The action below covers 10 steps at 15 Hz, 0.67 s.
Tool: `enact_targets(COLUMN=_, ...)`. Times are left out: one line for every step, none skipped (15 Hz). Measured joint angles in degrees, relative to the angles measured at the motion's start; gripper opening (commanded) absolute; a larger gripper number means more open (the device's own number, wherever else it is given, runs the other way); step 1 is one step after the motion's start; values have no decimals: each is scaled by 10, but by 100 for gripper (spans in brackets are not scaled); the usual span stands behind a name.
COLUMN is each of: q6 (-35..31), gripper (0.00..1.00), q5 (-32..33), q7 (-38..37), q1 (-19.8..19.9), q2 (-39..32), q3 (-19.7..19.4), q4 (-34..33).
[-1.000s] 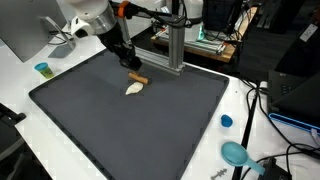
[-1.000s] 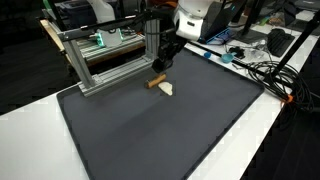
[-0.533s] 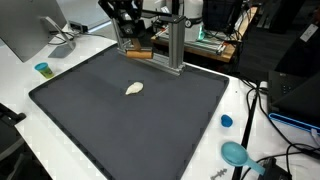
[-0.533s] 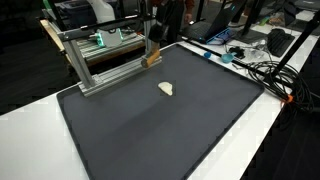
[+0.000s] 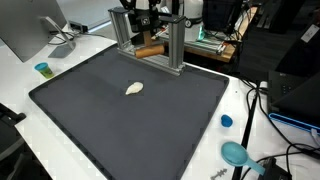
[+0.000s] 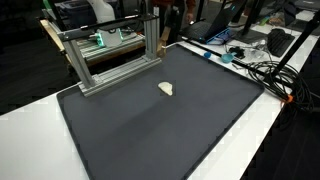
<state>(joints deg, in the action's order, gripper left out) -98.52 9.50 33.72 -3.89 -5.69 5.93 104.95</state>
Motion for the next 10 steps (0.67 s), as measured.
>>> enact_targets(q6=0, gripper=47, q5=0, q7=-2, q1=0, q2=-2, q3=0, q4=0)
enact_targets(q6=0, gripper=22, q5=0, q7=-2, q1=0, q2=-3, q3=0, q4=0)
enact_targets(q6=0, gripper=22, q5=0, q7=-2, q1=0, q2=-3, q3=-1, q4=0)
enact_targets(q6=-10, gripper=22, q5=5, q7=-1, q1=0, q2=-4, q3=-1, q4=1)
enact_targets(q6=-32, gripper=22, q5=13, q7=14, q1=0, q2=-4, q3=0, q4=5)
enact_targets(q6=-56, gripper=22, q5=20, q7=34, q1=0, q2=-4, q3=0, q4=10)
enact_targets(q6=-74, gripper=22, q5=24, q7=58, q1=0, q2=-4, q3=1, q4=16)
enact_targets(q6=-88, gripper=22, q5=24, q7=88, q1=0, q2=-4, q3=0, q4=21)
enact_targets(q6=-97, gripper=22, q5=24, q7=120, q1=2, q2=-4, q3=0, q4=25)
enact_targets(q6=-102, gripper=22, q5=24, q7=153, q1=4, q2=-4, q3=-1, q4=30)
